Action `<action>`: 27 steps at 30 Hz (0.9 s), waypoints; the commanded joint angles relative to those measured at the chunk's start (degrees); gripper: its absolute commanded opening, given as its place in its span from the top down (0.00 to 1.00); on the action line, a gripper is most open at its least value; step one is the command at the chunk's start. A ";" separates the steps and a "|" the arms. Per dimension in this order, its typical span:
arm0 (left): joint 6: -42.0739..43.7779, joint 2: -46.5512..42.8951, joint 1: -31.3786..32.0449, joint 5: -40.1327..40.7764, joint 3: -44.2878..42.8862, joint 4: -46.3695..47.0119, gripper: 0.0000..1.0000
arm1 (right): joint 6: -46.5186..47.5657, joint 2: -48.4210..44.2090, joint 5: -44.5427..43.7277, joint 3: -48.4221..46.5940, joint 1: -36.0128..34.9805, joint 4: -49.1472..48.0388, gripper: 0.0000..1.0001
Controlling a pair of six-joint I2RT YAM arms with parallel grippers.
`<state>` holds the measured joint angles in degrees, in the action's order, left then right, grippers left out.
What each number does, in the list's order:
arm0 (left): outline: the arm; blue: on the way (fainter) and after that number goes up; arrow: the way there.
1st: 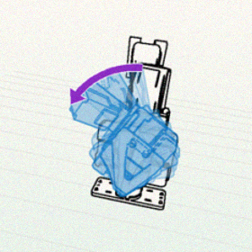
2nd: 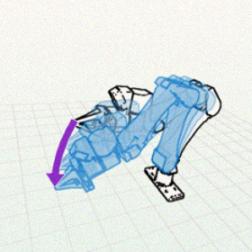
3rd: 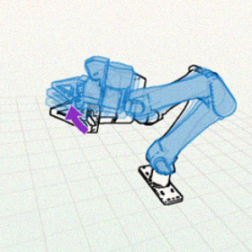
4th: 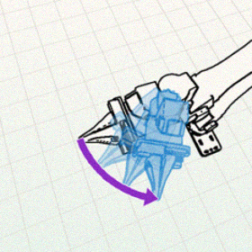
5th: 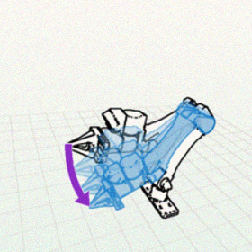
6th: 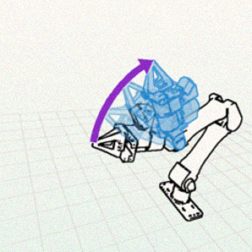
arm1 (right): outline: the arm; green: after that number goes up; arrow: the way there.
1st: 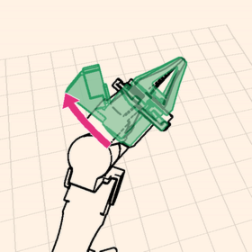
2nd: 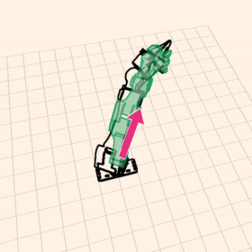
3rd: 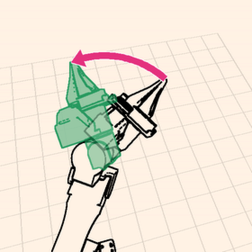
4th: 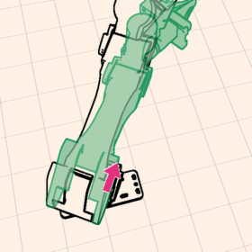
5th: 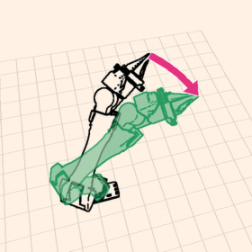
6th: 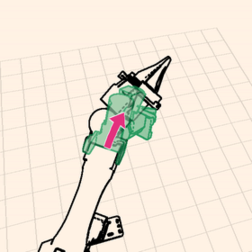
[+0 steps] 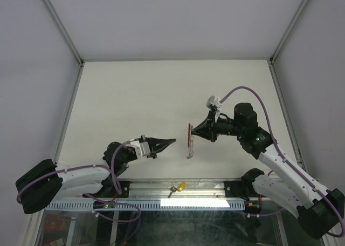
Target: Put the keys on the keyring
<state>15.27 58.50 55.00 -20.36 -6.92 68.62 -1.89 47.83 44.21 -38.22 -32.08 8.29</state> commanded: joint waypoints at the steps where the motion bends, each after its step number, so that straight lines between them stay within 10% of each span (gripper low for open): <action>1: -10.58 -5.32 -0.42 5.67 -3.64 -18.23 1.00 | 1.47 -1.36 -2.02 -0.03 0.32 -1.59 1.00; 17: -31.37 -3.40 -0.42 28.98 -21.63 -68.04 0.78 | 1.21 -2.44 -2.36 1.88 0.32 -2.16 1.00; 27: -38.32 2.62 -2.36 39.46 -33.21 -89.52 0.41 | 1.01 -3.60 -2.48 2.89 0.43 -2.45 1.00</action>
<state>-19.46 60.16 54.22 15.31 -35.79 -11.75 -1.08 45.32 42.17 -35.29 -31.97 9.21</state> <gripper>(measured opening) 0.549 0.007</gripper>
